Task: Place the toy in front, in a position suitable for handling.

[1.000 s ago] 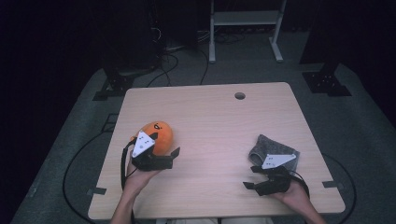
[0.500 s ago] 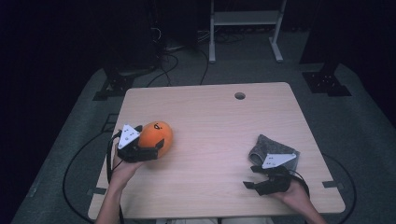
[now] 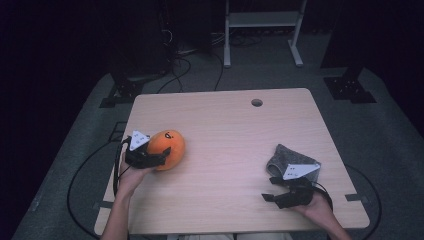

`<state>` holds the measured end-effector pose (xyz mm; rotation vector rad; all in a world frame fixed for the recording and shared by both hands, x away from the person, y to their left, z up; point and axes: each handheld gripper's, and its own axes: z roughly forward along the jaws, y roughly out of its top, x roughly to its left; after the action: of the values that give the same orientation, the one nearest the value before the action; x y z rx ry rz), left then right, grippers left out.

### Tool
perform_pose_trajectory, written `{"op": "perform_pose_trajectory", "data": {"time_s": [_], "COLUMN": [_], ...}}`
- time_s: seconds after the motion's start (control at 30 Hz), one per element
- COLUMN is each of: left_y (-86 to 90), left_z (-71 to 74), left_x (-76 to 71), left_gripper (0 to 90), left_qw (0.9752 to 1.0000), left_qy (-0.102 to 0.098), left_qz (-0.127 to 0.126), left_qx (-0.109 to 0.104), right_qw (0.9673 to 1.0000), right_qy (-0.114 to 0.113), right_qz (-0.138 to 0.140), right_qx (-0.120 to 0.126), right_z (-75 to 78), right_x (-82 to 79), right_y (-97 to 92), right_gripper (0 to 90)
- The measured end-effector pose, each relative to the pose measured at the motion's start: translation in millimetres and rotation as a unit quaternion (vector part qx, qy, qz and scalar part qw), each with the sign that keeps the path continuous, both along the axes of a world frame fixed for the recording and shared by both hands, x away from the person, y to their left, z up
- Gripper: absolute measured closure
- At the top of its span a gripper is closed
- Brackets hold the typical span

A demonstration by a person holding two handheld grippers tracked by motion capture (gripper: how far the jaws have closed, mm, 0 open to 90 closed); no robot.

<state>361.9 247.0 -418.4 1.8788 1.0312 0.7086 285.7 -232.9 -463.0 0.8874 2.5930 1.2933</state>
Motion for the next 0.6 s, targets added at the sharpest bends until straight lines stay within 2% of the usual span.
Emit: {"op": "perform_pose_trajectory", "data": {"time_s": [0.07, 0.17, 0.23, 0.27, 0.37, 0.5, 0.53, 0.57, 0.6], "left_y": [2.0, 3.4, 4.3, 4.7, 6.1, 3.4, 0.6, 0.6, -0.9], "left_z": [-5.4, -13.0, -18.2, -20.3, -22.0, -22.4, -23.1, -23.1, -23.4], "left_x": [-0.6, 0.0, 0.8, 1.8, 2.3, 3.6, 4.4, 4.4, 4.9], "left_gripper": [11.4, 12.6, 12.9, 13.3, 17.1, 23.4, 24.6, 26.3, 26.3], "left_qw": [1.0000, 0.9999, 0.9996, 0.9994, 0.9995, 0.9993, 0.9994, 0.9994, 0.9994], "left_qy": [-0.006, 0.001, 0.007, 0.016, 0.017, 0.030, 0.033, 0.033, 0.032], "left_qz": [-0.002, 0.006, 0.012, 0.013, 0.010, 0.010, 0.009, 0.009, 0.012], "left_qx": [-0.007, -0.012, -0.026, -0.026, -0.026, -0.020, -0.006, -0.006, 0.006], "right_qw": [1.0000, 1.0000, 1.0000, 1.0000, 1.0000, 1.0000, 1.0000, 1.0000, 1.0000], "right_qy": [0.001, 0.003, 0.001, 0.000, 0.002, 0.002, 0.001, 0.001, 0.001], "right_qz": [0.000, 0.001, 0.003, 0.003, 0.001, 0.003, 0.005, 0.005, 0.005], "right_qx": [0.002, 0.002, 0.000, 0.001, 0.000, 0.000, -0.003, -0.003, -0.004], "right_z": [0.2, -0.5, -0.8, -0.3, 0.1, -0.5, -0.7, -0.7, -1.0], "right_x": [-0.3, 0.4, 0.8, 0.3, -0.7, -0.3, -0.6, -0.6, -0.4], "right_y": [-0.2, -0.2, 0.1, 0.2, 0.4, 1.4, 2.2, 2.2, 2.3], "right_gripper": [29.8, 30.0, 30.1, 30.1, 30.3, 30.5, 30.6, 30.6, 30.6]}}
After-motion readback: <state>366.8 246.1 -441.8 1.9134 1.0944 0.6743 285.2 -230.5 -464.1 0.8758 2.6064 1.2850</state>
